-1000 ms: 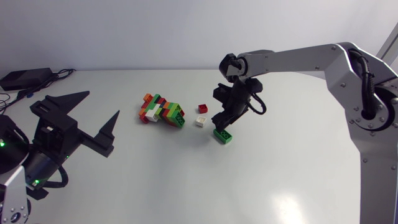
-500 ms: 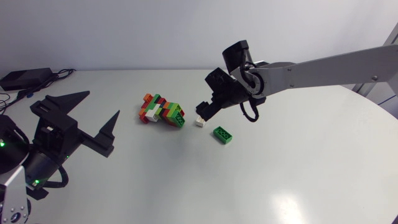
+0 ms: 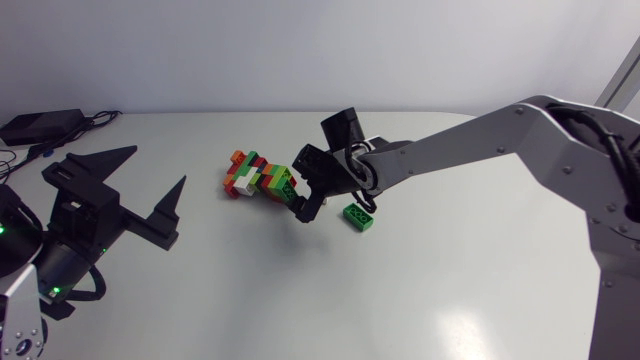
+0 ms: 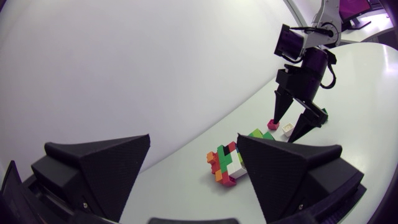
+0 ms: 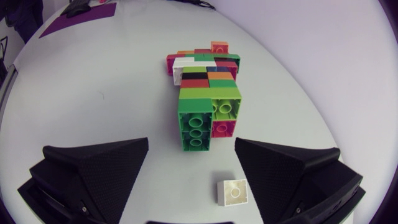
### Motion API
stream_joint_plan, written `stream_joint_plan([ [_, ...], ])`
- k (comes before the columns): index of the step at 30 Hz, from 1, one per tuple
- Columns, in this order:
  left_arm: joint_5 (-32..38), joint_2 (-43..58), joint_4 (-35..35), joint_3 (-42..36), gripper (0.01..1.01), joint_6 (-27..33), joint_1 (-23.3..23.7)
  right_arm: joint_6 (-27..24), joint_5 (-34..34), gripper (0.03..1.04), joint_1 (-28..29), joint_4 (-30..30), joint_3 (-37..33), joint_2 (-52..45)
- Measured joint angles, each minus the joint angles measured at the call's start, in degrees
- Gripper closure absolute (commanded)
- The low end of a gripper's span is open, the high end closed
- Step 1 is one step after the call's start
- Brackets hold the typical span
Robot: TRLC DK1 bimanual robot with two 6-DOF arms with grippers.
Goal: Disassemble duplo
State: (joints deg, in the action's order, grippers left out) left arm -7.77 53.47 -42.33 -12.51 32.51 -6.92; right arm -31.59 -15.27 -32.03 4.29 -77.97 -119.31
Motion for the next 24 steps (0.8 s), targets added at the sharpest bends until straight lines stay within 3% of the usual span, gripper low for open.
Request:
stream_joint_plan([
  [16,-1.3,1.4,0.0,0.0,0.056,0.0,0.9,-3.2,0.0,0.07,-1.9,-1.4,-6.5,-4.4],
  [21,-1.5,1.4,0.0,0.0,0.056,0.0,0.9,-3.2,0.2,0.12,-2.5,-4.3,-9.9,-7.1],
  [24,-2.0,1.5,0.0,0.0,0.056,0.0,0.9,-3.3,0.3,0.21,-2.5,-5.5,-11.0,-8.4],
])
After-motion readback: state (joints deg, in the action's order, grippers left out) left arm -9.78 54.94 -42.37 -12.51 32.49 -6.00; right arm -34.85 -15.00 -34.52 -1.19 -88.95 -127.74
